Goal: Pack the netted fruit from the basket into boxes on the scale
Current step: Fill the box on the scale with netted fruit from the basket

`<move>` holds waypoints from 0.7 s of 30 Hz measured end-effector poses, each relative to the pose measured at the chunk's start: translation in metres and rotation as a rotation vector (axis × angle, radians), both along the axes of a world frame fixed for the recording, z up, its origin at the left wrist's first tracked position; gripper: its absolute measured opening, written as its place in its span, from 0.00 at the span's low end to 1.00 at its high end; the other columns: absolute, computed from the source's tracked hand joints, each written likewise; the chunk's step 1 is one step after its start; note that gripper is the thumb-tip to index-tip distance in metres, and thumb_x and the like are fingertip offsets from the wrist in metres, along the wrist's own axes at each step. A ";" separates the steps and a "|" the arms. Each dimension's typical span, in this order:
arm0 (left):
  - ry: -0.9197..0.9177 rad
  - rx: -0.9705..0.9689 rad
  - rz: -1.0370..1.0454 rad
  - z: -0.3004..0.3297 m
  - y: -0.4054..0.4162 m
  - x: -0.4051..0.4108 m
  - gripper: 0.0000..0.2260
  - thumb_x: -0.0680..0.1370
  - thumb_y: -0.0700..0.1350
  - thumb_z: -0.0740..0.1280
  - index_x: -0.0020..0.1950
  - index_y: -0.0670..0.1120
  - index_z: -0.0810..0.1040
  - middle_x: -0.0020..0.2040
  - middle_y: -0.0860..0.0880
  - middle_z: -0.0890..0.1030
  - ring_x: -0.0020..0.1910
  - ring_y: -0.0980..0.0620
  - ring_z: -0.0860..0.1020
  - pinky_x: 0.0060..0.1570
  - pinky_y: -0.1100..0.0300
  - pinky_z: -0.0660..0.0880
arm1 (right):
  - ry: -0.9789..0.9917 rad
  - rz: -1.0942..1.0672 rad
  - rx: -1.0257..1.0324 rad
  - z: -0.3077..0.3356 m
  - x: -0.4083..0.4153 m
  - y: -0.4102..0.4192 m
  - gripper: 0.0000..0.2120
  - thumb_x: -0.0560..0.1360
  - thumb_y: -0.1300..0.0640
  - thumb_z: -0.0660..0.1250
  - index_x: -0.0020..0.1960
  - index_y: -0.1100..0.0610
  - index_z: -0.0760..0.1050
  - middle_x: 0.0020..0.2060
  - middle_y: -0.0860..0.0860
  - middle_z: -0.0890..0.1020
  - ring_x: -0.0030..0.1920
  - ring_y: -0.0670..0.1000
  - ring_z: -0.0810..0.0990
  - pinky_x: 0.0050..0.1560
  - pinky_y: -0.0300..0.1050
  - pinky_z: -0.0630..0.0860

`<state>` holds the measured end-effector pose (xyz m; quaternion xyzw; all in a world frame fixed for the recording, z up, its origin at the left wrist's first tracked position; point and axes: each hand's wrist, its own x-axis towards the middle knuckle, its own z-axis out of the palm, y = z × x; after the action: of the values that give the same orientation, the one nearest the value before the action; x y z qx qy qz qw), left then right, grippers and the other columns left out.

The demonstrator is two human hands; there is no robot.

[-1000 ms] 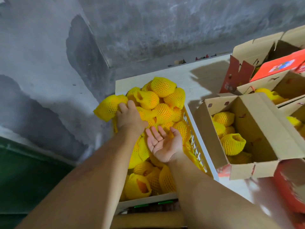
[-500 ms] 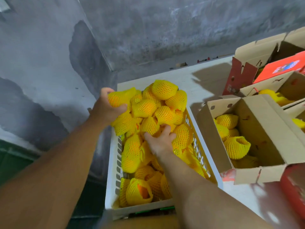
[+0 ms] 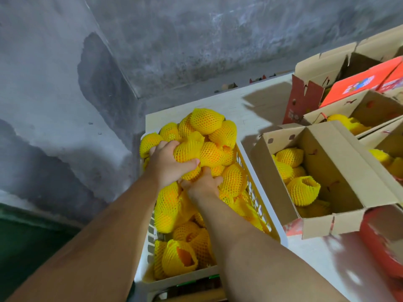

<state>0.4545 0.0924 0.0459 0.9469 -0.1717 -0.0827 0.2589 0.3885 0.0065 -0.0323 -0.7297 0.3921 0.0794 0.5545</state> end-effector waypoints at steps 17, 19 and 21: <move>0.061 -0.525 0.202 0.006 0.014 -0.041 0.23 0.69 0.57 0.78 0.61 0.54 0.78 0.64 0.47 0.79 0.61 0.46 0.80 0.64 0.48 0.77 | -0.019 -0.251 0.072 0.019 -0.013 0.010 0.42 0.65 0.40 0.78 0.70 0.56 0.62 0.61 0.54 0.57 0.50 0.64 0.76 0.56 0.56 0.77; 0.109 -0.592 0.208 0.003 0.021 -0.047 0.17 0.72 0.53 0.80 0.57 0.55 0.80 0.58 0.51 0.83 0.59 0.47 0.82 0.60 0.50 0.79 | -0.045 -0.279 0.018 0.018 -0.016 0.011 0.43 0.66 0.39 0.78 0.70 0.57 0.63 0.65 0.57 0.61 0.63 0.67 0.75 0.65 0.59 0.75; 0.188 -0.616 0.225 0.000 0.027 -0.049 0.21 0.74 0.52 0.79 0.64 0.55 0.78 0.60 0.53 0.83 0.61 0.46 0.81 0.61 0.49 0.79 | -0.054 -0.248 -0.001 0.016 -0.017 0.012 0.46 0.67 0.35 0.77 0.73 0.57 0.60 0.68 0.57 0.64 0.70 0.66 0.70 0.70 0.59 0.69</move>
<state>0.4053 0.1190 0.0459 0.8255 -0.0586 -0.0847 0.5550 0.3719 0.0181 -0.0166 -0.6778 0.4641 -0.0097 0.5701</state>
